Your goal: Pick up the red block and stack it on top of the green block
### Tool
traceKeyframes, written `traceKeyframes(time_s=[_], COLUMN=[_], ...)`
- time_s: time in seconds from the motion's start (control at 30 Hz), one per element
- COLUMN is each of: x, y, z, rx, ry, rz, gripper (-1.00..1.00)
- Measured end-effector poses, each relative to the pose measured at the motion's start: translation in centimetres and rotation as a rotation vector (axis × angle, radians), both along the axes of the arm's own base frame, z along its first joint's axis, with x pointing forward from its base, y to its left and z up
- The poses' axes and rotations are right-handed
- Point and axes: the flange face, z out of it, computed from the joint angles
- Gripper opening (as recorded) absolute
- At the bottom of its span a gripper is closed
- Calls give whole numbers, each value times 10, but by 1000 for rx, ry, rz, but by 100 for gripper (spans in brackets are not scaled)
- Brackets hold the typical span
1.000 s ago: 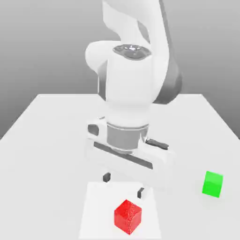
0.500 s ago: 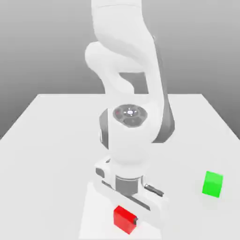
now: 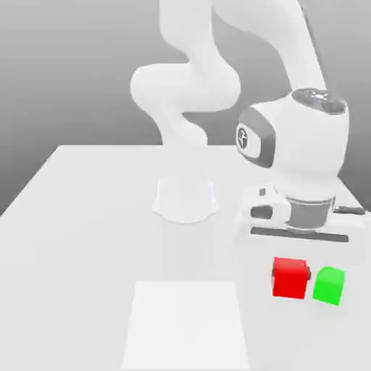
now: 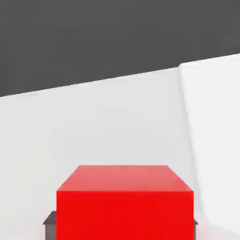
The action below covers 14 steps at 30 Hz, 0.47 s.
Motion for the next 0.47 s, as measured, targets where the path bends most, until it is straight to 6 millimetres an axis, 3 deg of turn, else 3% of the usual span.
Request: traceKeyframes(time_s=[0.17,0.33,0.37,0.47], x=[-60,-54,-55,-55], y=[67,61,61,61], z=[6,-41,-50,-50], rx=[-2,-3,-3,-3], ry=[-1,-3,-2,-2], rz=[293,286,287,287], gripper=[-100,-100,100,100])
